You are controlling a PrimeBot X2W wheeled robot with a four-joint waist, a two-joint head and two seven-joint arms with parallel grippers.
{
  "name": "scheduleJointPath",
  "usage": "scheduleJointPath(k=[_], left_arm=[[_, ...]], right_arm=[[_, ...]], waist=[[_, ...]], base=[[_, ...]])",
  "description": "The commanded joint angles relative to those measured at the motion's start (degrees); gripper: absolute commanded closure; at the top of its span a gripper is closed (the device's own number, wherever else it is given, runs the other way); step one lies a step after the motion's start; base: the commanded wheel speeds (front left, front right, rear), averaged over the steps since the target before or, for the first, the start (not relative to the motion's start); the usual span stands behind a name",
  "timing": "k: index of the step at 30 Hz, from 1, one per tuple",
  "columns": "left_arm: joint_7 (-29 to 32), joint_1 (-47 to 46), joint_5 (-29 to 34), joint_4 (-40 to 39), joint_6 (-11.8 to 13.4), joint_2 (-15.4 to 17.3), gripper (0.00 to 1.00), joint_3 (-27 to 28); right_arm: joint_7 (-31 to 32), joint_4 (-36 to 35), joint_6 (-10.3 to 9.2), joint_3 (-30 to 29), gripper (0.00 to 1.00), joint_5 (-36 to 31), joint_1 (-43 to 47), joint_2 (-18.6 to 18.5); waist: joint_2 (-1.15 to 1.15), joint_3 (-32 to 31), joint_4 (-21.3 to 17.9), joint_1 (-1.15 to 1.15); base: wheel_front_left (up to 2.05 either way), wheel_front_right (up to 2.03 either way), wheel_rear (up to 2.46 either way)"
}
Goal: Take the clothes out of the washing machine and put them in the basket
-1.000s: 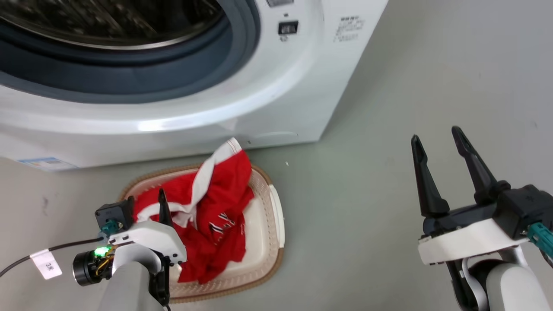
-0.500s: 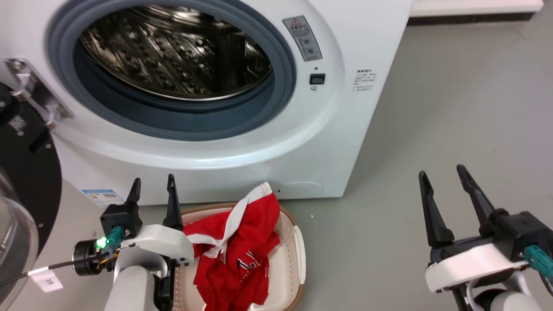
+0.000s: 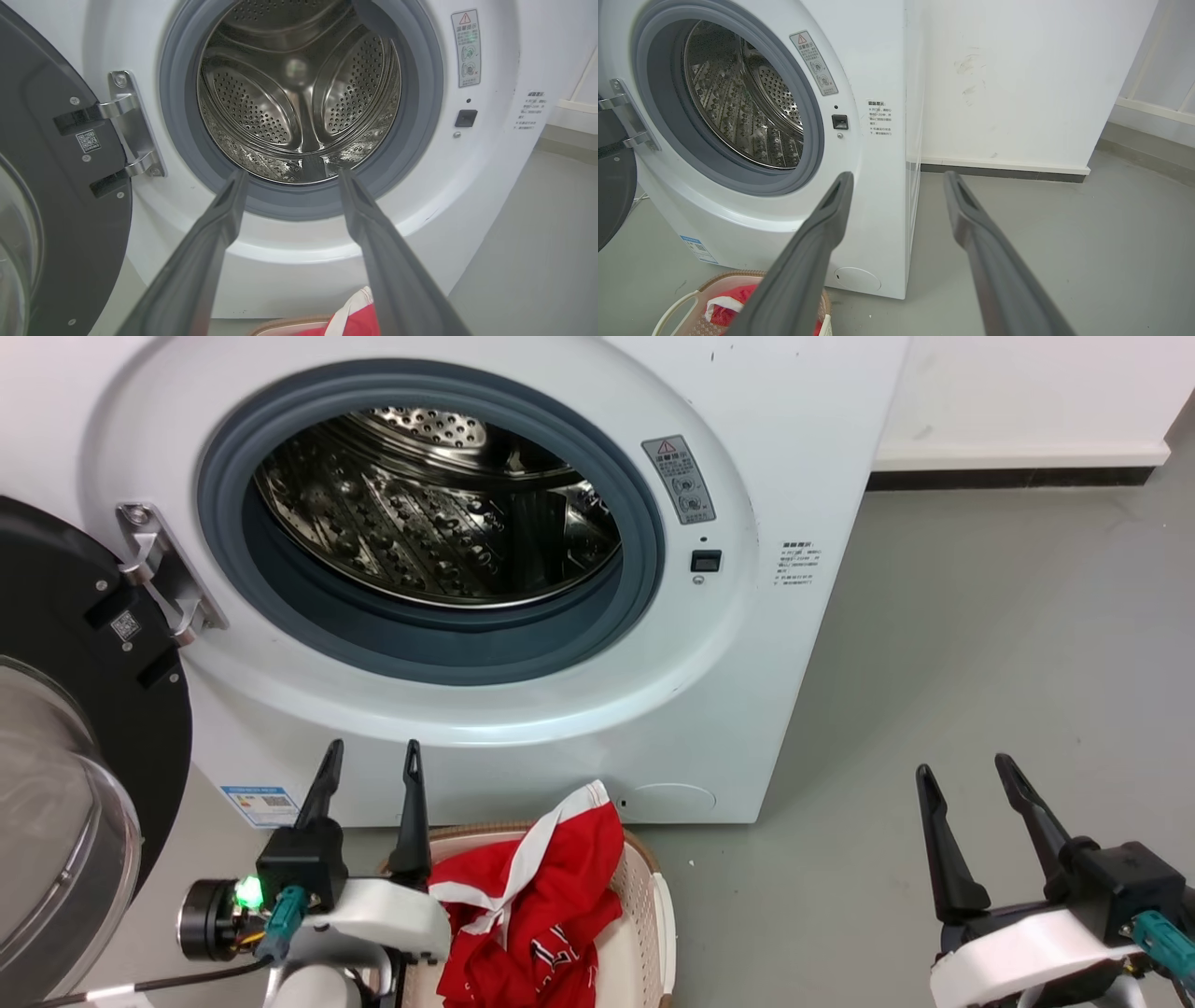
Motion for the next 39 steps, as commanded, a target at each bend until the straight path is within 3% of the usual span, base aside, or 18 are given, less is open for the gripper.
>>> scheduleJointPath(k=[1, 12, 33, 34, 39], left_arm=[[0.4, 1.15, 0.32, -0.95, 0.33, 0.42, 0.0, -0.19], [4.95, 6.06, 0.27, -7.56, 0.29, 2.11, 0.0, -0.99], [6.77, 7.57, -0.94, -9.88, 1.42, 3.21, 0.0, -1.14], [6.65, 7.09, -0.95, -9.66, 1.19, 3.18, 1.0, -0.99], [7.51, 6.77, -3.65, -7.54, 0.81, 2.94, 1.0, -0.16]], right_arm=[[0.06, 0.06, -0.04, -0.18, 0.0, -0.33, 1.14, 0.08], [0.01, 0.44, -0.04, -0.46, 0.0, 0.67, 3.19, 0.09], [-0.94, 1.26, -0.04, 0.43, 0.0, 1.8, 3.47, 0.08], [-0.63, 1.07, 0.0, 0.4, 1.0, 1.47, 3.01, 0.0], [-0.65, 2.32, 0.0, 0.65, 1.0, 4.37, 3.27, -0.03]], waist=[[0.0, -0.8, 0.11, 0.01], [0.0, -3.21, 0.23, 0.01], [0.0, -3.9, -0.53, 0.01], [0.0, -3.9, -0.54, 0.01], [0.0, -3.88, -0.54, 0.01]], base=[[0.0, 0.0, 0.0], [0.0, 0.0, 0.0], [0.0, 0.0, 0.0], [0.0, 0.0, 0.0], [0.0, 0.0, 0.0]])
